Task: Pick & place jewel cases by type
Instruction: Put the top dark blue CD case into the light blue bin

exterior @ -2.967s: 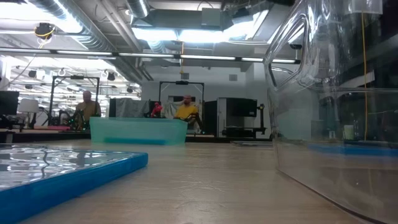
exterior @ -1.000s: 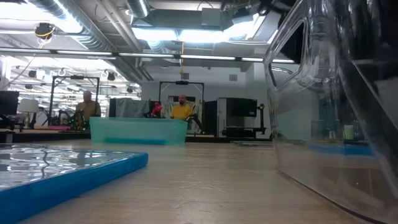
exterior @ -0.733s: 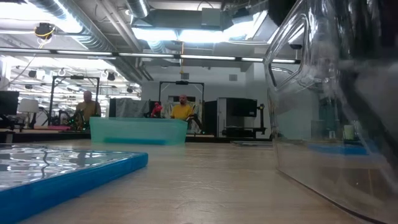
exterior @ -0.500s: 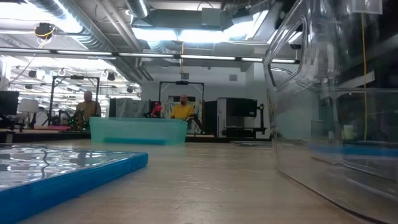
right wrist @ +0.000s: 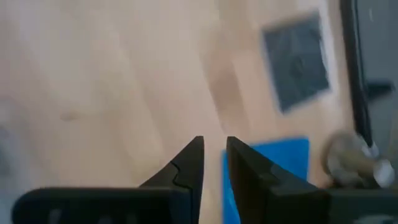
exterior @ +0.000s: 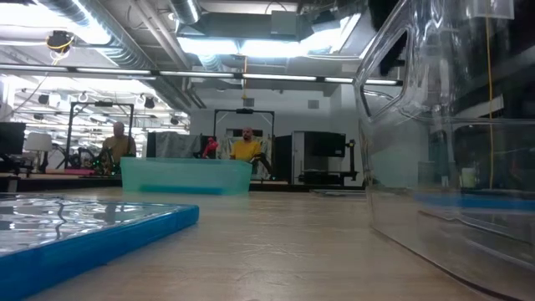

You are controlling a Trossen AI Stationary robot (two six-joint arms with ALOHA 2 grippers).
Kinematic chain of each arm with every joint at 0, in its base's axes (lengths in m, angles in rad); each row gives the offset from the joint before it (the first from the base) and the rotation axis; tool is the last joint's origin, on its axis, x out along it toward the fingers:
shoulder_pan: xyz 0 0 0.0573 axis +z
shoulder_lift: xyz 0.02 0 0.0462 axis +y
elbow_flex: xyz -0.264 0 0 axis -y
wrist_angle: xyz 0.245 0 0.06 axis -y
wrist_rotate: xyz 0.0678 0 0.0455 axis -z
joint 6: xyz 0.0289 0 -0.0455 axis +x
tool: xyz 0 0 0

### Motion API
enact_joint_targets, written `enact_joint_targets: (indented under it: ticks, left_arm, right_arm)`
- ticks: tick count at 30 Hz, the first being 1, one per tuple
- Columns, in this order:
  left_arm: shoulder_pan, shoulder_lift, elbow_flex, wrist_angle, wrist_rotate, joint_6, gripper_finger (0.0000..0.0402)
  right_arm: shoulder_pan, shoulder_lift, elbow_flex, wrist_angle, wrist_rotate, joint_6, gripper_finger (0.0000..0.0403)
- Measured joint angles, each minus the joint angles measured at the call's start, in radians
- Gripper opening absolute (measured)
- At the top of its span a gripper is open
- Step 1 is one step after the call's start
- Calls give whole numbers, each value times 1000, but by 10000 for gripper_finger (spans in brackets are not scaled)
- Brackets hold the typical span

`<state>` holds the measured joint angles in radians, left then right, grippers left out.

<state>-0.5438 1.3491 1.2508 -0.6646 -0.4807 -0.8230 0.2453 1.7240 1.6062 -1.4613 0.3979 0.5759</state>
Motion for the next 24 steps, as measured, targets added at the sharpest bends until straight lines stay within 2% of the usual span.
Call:
enact_joint_targets:
  ticks: [6, 9, 14, 18, 24]
  left_arm:
    - [0, 0, 0, -7, -49, 10, 143]
    - [3, 0, 0, -14, -70, 9, 143]
    - [12, 0, 0, -42, -113, -5, 143]
    - [42, -4, 0, -101, -183, -46, 143]
    - [143, -31, 0, -126, -275, -73, 143]
  right_arm:
    - [-167, -81, -225, 44, -49, -38, 74]
    - [-266, -149, -377, 134, -59, -64, 74]
    - [-426, -245, -597, 338, -154, -115, 74]
    - [-526, -279, -712, 467, -208, -142, 74]
    - [-619, -280, -808, 601, -244, -229, 74]
